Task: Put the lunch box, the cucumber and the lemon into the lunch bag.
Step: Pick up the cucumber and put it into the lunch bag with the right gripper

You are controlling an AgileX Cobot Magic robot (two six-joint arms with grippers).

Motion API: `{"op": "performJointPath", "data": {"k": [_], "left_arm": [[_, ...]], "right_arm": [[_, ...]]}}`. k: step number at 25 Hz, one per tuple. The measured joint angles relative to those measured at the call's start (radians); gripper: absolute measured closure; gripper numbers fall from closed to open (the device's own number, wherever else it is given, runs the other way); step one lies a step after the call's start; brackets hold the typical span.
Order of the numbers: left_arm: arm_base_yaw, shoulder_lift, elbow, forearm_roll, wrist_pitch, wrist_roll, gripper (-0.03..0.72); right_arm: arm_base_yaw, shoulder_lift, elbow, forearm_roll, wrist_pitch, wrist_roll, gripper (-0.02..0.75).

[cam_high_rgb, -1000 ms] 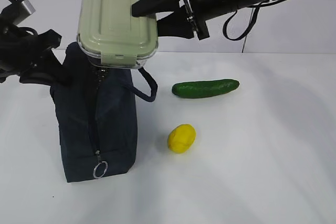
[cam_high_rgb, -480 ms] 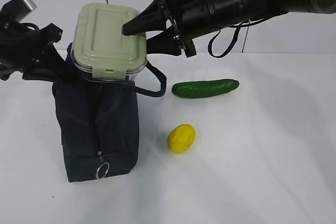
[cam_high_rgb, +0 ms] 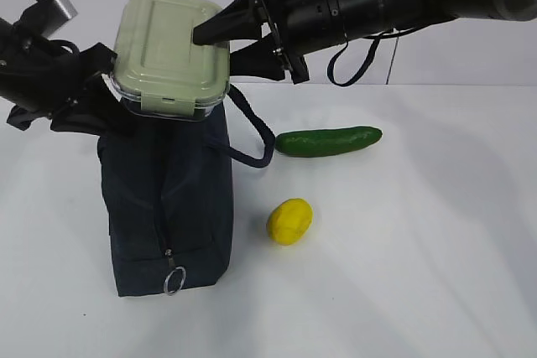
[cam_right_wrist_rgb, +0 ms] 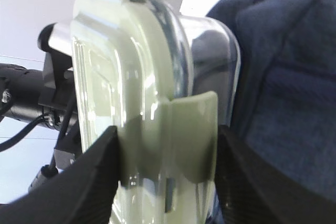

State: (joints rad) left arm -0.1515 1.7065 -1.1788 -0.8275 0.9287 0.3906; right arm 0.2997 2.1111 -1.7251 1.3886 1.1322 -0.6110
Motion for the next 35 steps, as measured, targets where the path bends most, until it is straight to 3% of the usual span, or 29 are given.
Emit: {"op": "performJointPath", "data": {"k": [9, 14, 25, 35], "left_arm": [[-0.002, 0.0, 0.0, 0.002, -0.002, 0.0, 0.68], [-0.002, 0.0, 0.0, -0.006, 0.0, 0.0, 0.68], [-0.002, -0.028, -0.096, -0.032, 0.051, 0.002, 0.68], [-0.074, -0.028, -0.098, -0.07, 0.052, 0.002, 0.68]], "right_arm": [[0.0, 0.0, -0.011, -0.051, 0.0, -0.002, 0.318], [0.0, 0.0, -0.011, -0.136, 0.0, 0.0, 0.318], [0.0, 0.0, -0.011, -0.277, 0.0, 0.02, 0.318], [0.0, 0.005, -0.011, -0.327, -0.002, 0.041, 0.318]]}}
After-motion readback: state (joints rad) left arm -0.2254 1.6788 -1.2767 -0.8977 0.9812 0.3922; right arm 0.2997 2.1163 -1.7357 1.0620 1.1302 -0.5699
